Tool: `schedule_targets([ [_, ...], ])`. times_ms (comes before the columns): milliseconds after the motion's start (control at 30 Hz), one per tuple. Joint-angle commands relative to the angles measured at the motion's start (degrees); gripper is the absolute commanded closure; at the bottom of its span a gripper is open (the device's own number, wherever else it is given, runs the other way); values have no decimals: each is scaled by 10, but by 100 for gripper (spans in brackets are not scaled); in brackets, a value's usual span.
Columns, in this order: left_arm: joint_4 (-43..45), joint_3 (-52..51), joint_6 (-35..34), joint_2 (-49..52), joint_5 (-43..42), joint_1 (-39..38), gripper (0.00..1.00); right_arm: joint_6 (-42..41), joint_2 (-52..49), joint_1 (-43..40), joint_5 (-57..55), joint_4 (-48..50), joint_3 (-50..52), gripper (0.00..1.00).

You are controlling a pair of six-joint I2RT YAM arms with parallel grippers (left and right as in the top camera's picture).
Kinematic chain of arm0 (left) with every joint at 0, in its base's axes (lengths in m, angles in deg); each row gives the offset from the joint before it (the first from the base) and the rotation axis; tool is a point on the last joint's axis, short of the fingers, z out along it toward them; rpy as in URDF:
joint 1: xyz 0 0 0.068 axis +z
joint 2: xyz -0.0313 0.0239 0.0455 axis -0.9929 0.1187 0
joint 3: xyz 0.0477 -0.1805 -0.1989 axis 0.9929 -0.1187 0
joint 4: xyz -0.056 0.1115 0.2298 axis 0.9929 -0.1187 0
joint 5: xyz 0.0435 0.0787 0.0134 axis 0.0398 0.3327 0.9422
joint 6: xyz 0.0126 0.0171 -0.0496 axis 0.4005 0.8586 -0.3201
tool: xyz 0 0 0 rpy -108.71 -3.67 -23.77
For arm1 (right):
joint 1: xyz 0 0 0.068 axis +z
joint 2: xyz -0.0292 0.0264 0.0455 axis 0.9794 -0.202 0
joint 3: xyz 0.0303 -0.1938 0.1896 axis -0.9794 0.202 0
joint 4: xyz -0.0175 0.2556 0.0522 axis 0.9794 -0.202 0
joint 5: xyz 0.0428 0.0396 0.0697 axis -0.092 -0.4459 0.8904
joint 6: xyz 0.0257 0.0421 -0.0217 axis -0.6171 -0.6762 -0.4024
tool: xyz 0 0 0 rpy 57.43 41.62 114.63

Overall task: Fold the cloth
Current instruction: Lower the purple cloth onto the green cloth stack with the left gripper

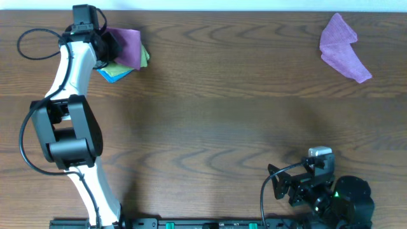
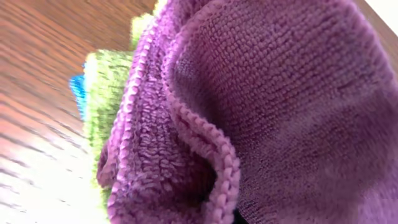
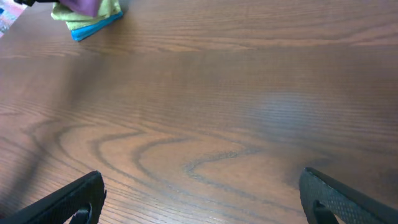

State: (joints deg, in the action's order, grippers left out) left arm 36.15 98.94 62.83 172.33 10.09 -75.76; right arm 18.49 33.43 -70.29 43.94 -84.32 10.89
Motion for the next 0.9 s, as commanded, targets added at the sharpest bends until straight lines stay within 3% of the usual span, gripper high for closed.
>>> schedule_targets([
  [0,-3,5,18,0,16,10,84,-6,3,-6,3,0,3,1],
  [600,-4,6,41,-34,12,17,38,-6,3,-6,2,0,3,1],
  [867,-4,6,43,-64,13,17,31,-6,3,-6,2,0,3,1],
])
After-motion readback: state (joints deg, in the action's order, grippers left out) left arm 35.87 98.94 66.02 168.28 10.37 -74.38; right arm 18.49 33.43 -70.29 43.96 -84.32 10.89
